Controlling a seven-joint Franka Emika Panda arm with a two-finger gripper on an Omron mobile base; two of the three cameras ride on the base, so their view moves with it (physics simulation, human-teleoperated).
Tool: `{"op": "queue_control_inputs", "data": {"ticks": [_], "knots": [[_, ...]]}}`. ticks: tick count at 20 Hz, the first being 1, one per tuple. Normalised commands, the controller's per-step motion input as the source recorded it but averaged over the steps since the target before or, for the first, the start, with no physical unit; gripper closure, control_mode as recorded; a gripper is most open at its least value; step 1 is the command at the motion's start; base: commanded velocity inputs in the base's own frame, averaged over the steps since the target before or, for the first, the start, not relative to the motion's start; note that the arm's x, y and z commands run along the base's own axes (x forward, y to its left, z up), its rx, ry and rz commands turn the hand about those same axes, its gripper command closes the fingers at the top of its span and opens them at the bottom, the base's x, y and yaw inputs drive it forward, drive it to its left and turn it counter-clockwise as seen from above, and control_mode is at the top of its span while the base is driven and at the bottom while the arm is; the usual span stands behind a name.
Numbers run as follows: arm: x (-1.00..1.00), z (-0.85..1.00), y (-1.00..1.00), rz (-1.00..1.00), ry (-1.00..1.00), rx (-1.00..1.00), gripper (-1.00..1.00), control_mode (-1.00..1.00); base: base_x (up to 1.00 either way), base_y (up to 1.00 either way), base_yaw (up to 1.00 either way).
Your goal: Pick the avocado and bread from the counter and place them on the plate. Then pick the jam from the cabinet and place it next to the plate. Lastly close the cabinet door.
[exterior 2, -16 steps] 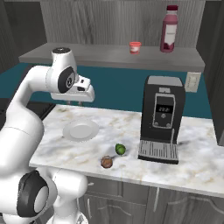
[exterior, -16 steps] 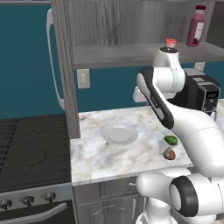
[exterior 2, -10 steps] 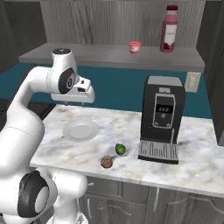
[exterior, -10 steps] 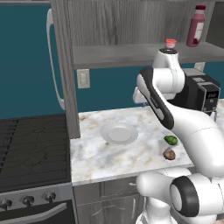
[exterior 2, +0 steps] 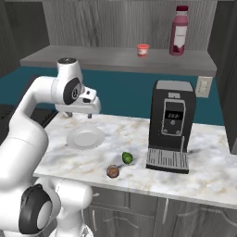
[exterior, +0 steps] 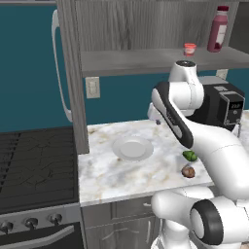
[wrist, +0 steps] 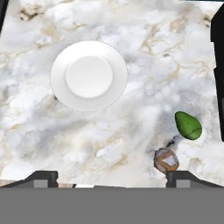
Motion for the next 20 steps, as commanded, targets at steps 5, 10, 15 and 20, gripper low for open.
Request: {"op": "queue_control_inputs", "data": {"ticks": [5,10,15,20], "knots": [[-0.16,-0.35,-0.12,-0.04,0.02,0.00,-1.00,-1.00,0.00,0.00,0.00],[-0.18,-0.30,-0.15,-0.05,0.00,0.00,-1.00,-1.00,0.00,0.00,0.00],[-0.15,-0.28,-0.16,-0.05,0.00,0.00,-1.00,-1.00,0.00,0.00,0.00],[-0.03,-0.31,-0.18,-0.05,0.02,0.00,-1.00,-1.00,0.00,0.00,0.00]]}}
